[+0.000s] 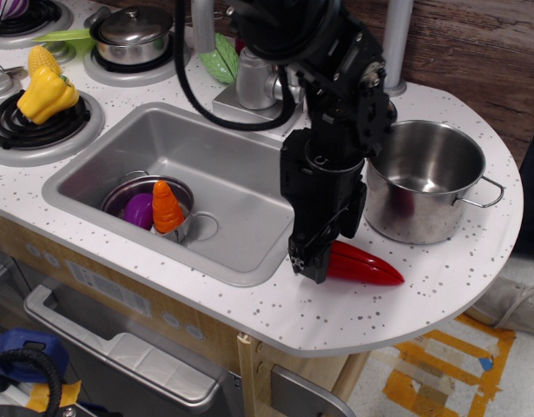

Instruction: Put pepper in pot or pan

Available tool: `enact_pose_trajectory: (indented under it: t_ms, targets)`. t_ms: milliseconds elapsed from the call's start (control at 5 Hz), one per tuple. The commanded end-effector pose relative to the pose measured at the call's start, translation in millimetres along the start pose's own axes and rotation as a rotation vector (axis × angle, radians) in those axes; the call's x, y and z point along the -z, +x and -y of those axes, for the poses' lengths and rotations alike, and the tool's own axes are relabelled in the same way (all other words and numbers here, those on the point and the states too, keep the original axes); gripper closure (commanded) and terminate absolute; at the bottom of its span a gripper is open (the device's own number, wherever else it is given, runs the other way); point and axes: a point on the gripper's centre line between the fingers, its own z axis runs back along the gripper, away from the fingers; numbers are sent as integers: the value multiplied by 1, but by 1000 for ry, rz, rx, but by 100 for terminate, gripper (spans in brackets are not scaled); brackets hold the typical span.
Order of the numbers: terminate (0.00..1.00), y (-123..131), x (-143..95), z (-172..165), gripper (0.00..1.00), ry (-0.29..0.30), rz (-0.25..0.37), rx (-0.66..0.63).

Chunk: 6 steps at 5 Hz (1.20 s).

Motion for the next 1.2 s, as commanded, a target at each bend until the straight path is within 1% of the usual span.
enact_pose_trajectory:
  t_ms: [0, 200, 400, 800, 1000]
  targets:
    - [0, 0, 3, 0, 100, -45, -27, -34]
    - [0, 0, 2, 2, 100, -55, -25, -36]
    - [0, -1, -19, 3, 100, -57, 21, -28]
    - [0, 4, -88, 22, 100, -122, 220, 17]
    - [0, 3, -107, 48, 100, -159, 279, 68]
